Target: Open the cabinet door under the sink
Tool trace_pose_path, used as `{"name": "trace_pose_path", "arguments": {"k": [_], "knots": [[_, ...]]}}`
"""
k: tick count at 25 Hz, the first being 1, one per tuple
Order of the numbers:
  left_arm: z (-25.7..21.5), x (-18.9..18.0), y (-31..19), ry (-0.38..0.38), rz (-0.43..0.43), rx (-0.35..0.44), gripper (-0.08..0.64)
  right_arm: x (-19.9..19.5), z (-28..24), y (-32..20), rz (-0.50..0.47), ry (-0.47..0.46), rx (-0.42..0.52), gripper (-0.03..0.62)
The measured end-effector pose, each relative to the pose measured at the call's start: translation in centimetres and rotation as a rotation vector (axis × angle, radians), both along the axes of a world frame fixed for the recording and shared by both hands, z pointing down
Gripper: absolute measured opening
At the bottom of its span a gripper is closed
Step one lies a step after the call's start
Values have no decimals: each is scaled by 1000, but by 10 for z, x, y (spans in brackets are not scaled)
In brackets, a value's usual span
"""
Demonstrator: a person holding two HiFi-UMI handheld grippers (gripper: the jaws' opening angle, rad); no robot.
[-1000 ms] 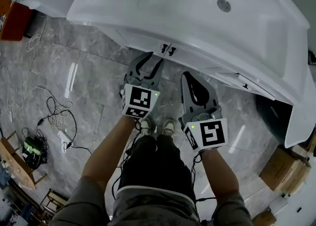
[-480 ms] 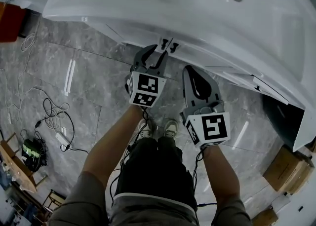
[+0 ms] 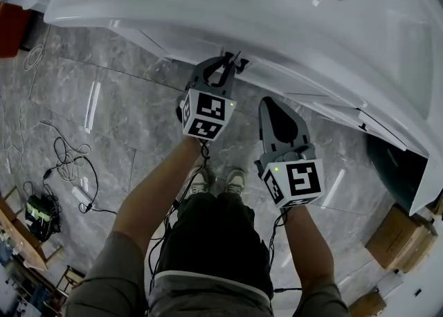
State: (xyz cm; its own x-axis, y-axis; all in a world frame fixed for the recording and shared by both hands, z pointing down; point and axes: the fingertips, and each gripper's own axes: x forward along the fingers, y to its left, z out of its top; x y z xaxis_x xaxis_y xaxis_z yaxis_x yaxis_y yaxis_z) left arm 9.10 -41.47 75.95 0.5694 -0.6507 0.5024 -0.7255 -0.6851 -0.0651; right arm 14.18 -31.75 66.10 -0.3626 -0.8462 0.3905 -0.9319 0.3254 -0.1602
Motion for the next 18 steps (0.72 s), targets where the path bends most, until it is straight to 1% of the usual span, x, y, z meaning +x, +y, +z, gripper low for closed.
{"name": "trace_pose_path", "arguments": {"k": [4, 8, 12, 15, 18], "knots": [[1, -1, 2, 38, 13, -9, 58, 1, 9, 4, 5, -5, -27, 29], [2, -4, 9, 27, 49, -43, 55, -4, 17, 8, 12, -37, -58, 29], [-2, -10, 20, 35, 86, -33, 55, -14, 18, 13, 4, -47, -79, 29], [-1, -21, 41, 17, 134, -30, 55, -25, 20, 22, -13, -54, -100, 29], [0, -33, 60, 13, 173, -29, 55, -32, 22, 26, -22, -64, -113, 29]]}}
